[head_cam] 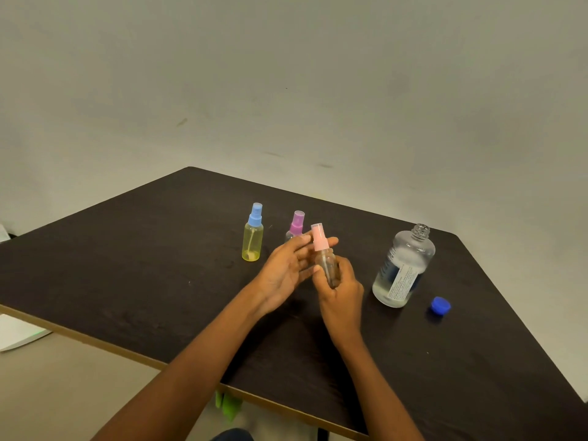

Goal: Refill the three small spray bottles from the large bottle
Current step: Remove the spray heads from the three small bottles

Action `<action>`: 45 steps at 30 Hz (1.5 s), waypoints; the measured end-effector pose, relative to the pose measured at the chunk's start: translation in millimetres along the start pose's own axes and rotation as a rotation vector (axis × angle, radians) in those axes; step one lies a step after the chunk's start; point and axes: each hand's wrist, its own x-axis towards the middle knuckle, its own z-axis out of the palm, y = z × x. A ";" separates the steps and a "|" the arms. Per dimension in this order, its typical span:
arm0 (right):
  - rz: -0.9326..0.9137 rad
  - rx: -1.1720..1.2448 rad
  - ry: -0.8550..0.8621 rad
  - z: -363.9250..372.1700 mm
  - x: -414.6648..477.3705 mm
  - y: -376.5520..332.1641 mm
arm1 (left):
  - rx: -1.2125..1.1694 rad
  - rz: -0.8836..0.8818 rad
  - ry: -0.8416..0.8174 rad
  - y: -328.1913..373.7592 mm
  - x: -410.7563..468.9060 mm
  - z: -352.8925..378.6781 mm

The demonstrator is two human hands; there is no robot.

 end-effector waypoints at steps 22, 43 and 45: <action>-0.298 -0.417 0.173 -1.0 -4.1 -2.7 | 0.394 0.609 0.439 88.1 -7.3 -9.2; 0.112 -0.211 0.093 -1.7 4.7 10.5 | 1.751 -0.041 0.298 82.1 -38.0 -141.4; 0.126 -0.217 0.086 -2.5 4.8 10.1 | 1.758 -0.056 0.287 82.9 -36.9 -140.2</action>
